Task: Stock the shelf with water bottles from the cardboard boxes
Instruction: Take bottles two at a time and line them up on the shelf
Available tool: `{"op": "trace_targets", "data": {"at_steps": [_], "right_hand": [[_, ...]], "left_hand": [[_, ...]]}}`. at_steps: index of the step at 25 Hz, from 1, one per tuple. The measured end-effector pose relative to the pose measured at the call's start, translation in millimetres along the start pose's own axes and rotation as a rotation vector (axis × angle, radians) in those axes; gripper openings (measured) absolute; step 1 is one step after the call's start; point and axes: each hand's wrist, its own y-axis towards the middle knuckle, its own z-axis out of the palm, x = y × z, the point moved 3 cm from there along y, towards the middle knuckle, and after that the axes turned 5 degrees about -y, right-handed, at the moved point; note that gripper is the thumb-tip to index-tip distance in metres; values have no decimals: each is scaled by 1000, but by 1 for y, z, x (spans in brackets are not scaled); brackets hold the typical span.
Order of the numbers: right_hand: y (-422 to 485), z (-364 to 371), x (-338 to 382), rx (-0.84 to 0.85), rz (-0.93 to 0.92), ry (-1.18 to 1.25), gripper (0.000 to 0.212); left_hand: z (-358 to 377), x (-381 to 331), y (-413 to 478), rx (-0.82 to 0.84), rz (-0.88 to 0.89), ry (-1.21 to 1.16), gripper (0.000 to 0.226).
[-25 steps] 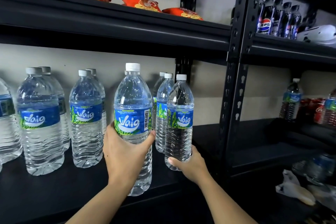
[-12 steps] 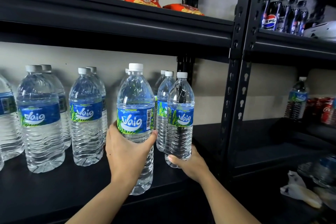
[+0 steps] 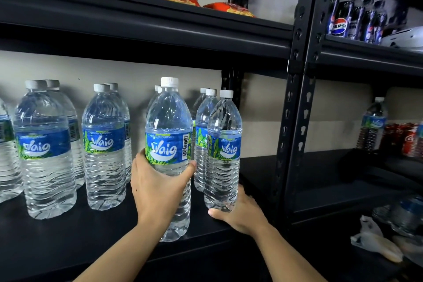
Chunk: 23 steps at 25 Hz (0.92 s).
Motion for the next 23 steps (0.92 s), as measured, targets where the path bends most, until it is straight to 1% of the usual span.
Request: {"op": "trace_targets", "data": {"at_steps": [8,11,14,19,21,23], "right_hand": [[-1,-3,0,-9,-6,-20,107],[-2,-4,1,-5,10,-28,108],[-3,-4,2,13,33,-61,109],[-6,-5,5,22,25,-70,112],[-6,-7,7,34,39,-38,113],[-8,-10,8,42,58,64,109]], "left_hand": [[22,10,18,-14,-51,4,79],[26,22,18,-4,-54,34,81],[27,29,18,20,-28,44,91],[22,34,15,153,30,12,117],[17,49,9,258,21,1,124],[9,68,0,372,-9,17,123]]}}
